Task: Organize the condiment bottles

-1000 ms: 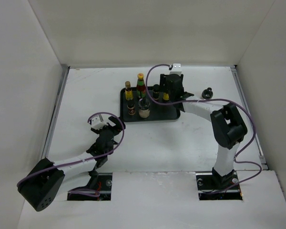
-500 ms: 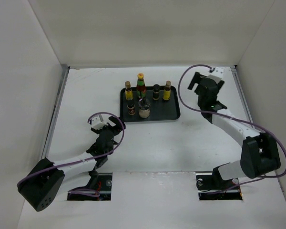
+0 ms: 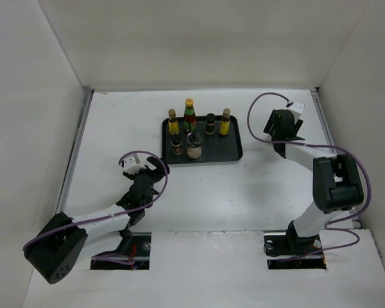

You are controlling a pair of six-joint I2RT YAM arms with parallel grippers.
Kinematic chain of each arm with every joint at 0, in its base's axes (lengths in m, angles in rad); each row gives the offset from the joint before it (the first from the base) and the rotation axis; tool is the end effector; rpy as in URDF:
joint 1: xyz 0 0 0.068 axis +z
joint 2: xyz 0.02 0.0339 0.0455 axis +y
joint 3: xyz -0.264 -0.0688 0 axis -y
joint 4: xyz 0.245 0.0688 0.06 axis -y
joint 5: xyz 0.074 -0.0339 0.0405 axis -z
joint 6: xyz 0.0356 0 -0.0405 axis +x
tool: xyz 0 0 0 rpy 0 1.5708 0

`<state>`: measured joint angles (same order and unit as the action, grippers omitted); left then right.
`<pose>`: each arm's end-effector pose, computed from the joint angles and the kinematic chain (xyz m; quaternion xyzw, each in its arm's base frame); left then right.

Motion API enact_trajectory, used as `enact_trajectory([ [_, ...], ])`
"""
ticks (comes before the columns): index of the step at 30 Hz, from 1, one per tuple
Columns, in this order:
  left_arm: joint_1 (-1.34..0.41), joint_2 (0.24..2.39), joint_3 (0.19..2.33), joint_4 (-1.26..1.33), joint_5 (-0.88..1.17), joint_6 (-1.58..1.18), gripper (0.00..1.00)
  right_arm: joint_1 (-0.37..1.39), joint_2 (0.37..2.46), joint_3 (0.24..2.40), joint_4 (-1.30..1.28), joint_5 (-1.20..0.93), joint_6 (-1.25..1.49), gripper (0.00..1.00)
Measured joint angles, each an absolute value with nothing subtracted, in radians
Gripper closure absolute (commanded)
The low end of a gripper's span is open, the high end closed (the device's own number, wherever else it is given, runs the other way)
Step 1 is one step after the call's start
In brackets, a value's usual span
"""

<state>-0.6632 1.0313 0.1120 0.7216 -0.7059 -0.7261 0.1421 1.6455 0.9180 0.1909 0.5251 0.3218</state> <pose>0.1559 -0.0925 0.1617 -0.2418 0.7185 -0.1753 0.6281 0.3516 0.0323 0.2051 0.2031 0.8246 -0.1098 0.5165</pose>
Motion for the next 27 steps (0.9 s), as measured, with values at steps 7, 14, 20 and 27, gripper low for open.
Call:
enact_trajectory([
  [7,-0.663,1.038,0.112,0.722,-0.704,-0.727,0.17,0.151,1.631,0.875,0.265,0.525,0.326,0.41],
  [14,-0.663,1.044,0.113,0.722,-0.703,-0.727,0.17,0.313,1.497,0.784,0.24,0.543,0.324,0.4],
  [20,-0.663,1.044,0.113,0.722,-0.702,-0.73,0.17,0.521,1.436,0.793,0.242,0.534,0.322,0.39],
  [27,-0.661,1.044,0.113,0.722,-0.697,-0.73,0.17,0.641,1.59,0.883,0.263,0.527,0.321,0.36],
])
